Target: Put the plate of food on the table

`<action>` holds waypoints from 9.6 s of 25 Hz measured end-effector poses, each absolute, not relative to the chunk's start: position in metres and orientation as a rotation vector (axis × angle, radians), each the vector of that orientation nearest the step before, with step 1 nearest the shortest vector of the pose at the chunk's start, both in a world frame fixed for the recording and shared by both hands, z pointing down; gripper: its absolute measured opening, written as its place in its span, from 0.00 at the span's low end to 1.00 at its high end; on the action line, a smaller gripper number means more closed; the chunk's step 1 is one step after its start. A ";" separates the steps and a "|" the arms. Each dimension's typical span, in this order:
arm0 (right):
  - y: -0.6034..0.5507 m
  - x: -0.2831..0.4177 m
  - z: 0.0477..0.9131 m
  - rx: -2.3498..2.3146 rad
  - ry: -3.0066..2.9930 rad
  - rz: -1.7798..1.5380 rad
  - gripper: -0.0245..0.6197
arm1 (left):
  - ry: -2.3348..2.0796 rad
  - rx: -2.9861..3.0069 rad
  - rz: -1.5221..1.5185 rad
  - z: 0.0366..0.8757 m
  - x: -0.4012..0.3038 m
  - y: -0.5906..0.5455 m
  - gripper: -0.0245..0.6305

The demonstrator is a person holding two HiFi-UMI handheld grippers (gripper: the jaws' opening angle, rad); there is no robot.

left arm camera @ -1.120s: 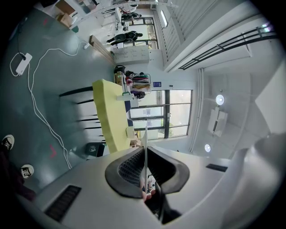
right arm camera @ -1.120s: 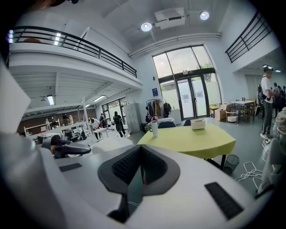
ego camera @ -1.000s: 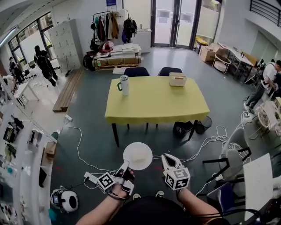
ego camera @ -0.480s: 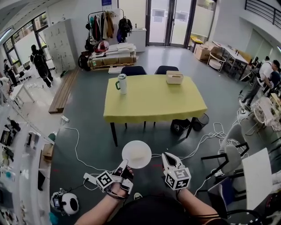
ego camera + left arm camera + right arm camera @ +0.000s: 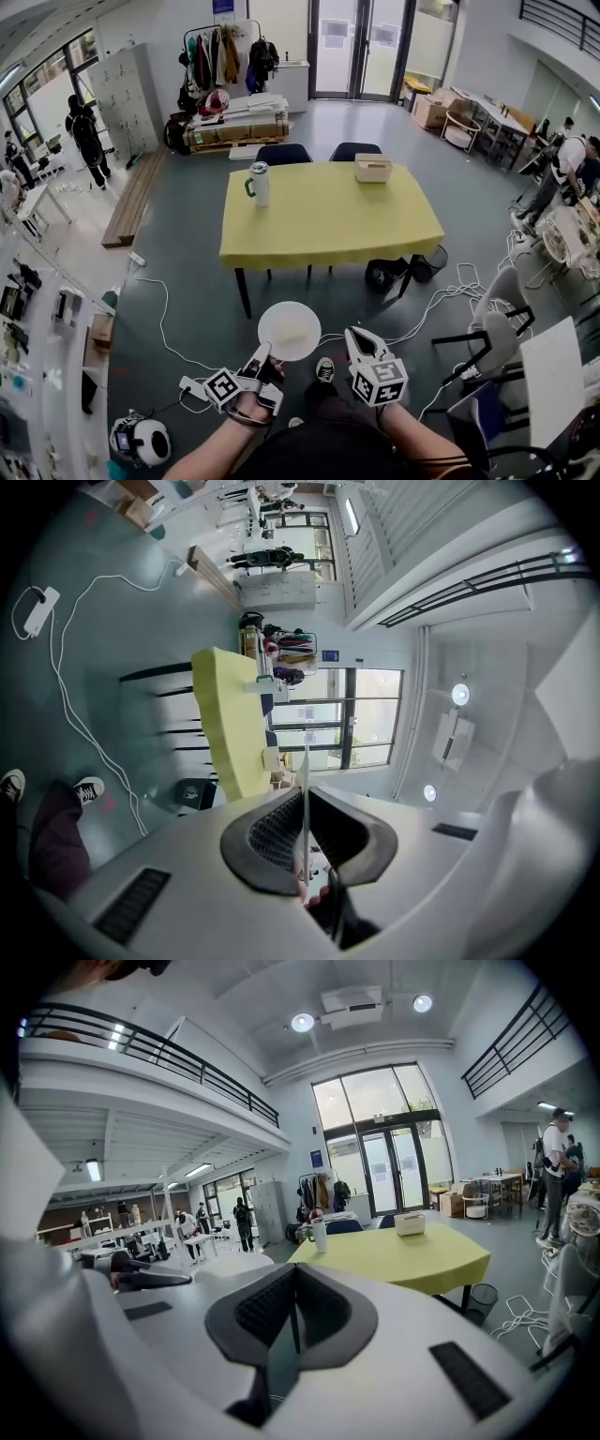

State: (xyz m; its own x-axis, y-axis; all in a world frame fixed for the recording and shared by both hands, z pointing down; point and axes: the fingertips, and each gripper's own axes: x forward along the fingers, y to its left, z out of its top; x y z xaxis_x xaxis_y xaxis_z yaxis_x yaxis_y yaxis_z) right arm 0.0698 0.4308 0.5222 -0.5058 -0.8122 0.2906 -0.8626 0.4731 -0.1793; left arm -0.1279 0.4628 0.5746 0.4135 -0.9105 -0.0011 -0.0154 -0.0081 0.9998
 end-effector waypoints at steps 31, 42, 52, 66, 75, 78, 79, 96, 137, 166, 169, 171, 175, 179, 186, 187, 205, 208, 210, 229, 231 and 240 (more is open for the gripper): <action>0.137 0.100 0.521 1.234 -2.651 0.484 0.06 | -0.994 1.362 -1.035 0.558 -0.085 0.195 0.08; 0.080 0.091 0.525 1.167 -2.675 0.496 0.06 | -1.050 1.346 -1.051 0.560 -0.084 0.150 0.07; 0.015 0.077 0.532 1.188 -2.659 0.495 0.06 | -1.030 1.346 -1.049 0.568 -0.100 0.079 0.08; -0.156 0.013 0.536 1.271 -2.591 0.534 0.06 | -0.939 1.373 -1.002 0.569 -0.158 -0.115 0.07; -0.248 -0.026 0.530 1.398 -2.532 0.555 0.06 | -0.868 1.421 -0.916 0.566 -0.191 -0.231 0.07; -0.260 -0.027 0.533 1.422 -2.507 0.569 0.06 | -0.860 1.418 -0.906 0.569 -0.195 -0.258 0.07; -0.262 -0.026 0.536 1.427 -2.494 0.576 0.06 | -0.855 1.414 -0.905 0.569 -0.194 -0.263 0.07; -0.322 -0.006 0.566 1.278 -2.512 0.641 0.06 | -0.929 1.374 -0.949 0.599 -0.160 -0.328 0.07; -0.404 0.053 0.703 1.138 -2.326 0.812 0.06 | -1.315 1.071 -0.978 0.885 -0.166 -0.502 0.08; -0.404 0.061 0.705 1.108 -2.355 0.797 0.06 | -1.545 0.737 -0.802 0.913 -0.164 -0.492 0.39; -0.404 0.061 0.703 1.106 -2.356 0.795 0.06 | -1.589 0.711 -0.743 0.912 -0.166 -0.486 0.39; -0.405 0.060 0.701 1.108 -2.361 0.791 0.06 | -1.620 0.688 -0.708 0.911 -0.168 -0.480 0.40; -0.404 0.060 0.699 1.113 -2.366 0.792 0.06 | -1.635 0.675 -0.681 0.907 -0.169 -0.474 0.41; -0.405 0.060 0.698 1.122 -2.376 0.794 0.06 | -1.597 0.742 -0.666 0.898 -0.163 -0.468 0.40; -0.407 0.055 0.686 1.154 -2.410 0.799 0.06 | -1.490 1.107 -0.485 0.838 -0.138 -0.436 0.27; -0.406 0.055 0.686 1.159 -2.413 0.809 0.06 | -1.481 1.147 -0.456 0.831 -0.135 -0.428 0.21; -0.385 0.018 0.615 1.234 -2.477 0.793 0.06 | -1.467 1.706 -0.201 0.657 -0.156 -0.359 0.05; -0.380 0.012 0.604 1.232 -2.483 0.769 0.06 | -1.487 1.809 -0.123 0.635 -0.157 -0.350 0.05; -0.376 0.008 0.596 1.230 -2.490 0.755 0.06 | -1.496 1.883 -0.097 0.617 -0.158 -0.345 0.05; -0.358 0.001 0.548 1.243 -2.538 0.661 0.06 | -1.503 2.122 -0.020 0.563 -0.148 -0.313 0.05; -0.356 0.002 0.545 1.232 -2.543 0.636 0.06 | -1.510 2.122 -0.007 0.562 -0.145 -0.313 0.05; -0.349 -0.005 0.546 1.193 -2.559 0.584 0.06 | -1.488 2.119 -0.014 0.565 -0.140 -0.312 0.05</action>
State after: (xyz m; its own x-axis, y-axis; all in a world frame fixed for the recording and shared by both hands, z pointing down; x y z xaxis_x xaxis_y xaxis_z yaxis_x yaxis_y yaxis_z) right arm -0.0052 -0.3493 0.5461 -0.6298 -0.6706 0.3919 -0.7743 0.5824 -0.2477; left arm -0.1400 -0.3117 0.5651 0.3884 -0.8736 0.2931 -0.8679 -0.2399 0.4350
